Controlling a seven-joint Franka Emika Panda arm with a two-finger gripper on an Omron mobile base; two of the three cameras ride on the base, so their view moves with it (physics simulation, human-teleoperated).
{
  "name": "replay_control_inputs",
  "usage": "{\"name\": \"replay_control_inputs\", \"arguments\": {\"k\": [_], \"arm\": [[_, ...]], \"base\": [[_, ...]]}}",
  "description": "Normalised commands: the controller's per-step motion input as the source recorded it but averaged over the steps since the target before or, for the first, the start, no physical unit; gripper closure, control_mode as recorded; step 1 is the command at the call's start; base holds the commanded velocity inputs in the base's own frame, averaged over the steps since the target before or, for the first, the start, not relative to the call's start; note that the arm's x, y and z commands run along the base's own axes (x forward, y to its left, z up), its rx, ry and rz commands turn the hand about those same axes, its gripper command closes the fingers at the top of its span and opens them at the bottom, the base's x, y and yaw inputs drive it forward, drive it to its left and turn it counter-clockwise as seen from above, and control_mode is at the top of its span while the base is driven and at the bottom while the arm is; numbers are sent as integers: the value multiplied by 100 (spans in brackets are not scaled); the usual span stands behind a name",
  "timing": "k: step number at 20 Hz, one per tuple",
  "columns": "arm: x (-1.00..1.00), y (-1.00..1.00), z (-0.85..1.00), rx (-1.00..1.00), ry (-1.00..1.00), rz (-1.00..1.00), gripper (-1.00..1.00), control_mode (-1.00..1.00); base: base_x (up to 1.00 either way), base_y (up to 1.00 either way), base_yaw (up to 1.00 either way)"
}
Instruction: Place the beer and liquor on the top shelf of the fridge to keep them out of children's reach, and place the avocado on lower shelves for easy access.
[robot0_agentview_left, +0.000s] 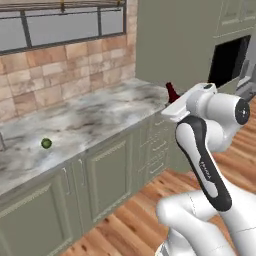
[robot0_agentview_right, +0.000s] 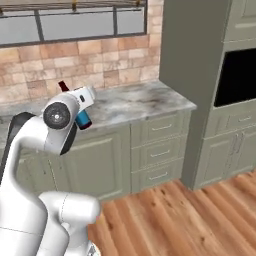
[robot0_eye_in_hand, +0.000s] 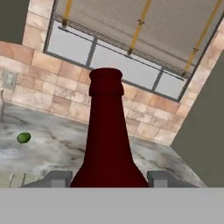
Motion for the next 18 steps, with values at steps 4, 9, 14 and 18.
{"name": "replay_control_inputs", "arguments": {"k": [4,9,14,18], "arm": [[0,0,0,0,0,0,100,100],[0,0,0,0,0,0,100,100],[0,0,0,0,0,0,100,100],[0,0,0,0,0,0,100,100]], "base": [[-17,-7,-70],[-1,-8,-63],[35,-33,-39],[61,-54,-22]]}}
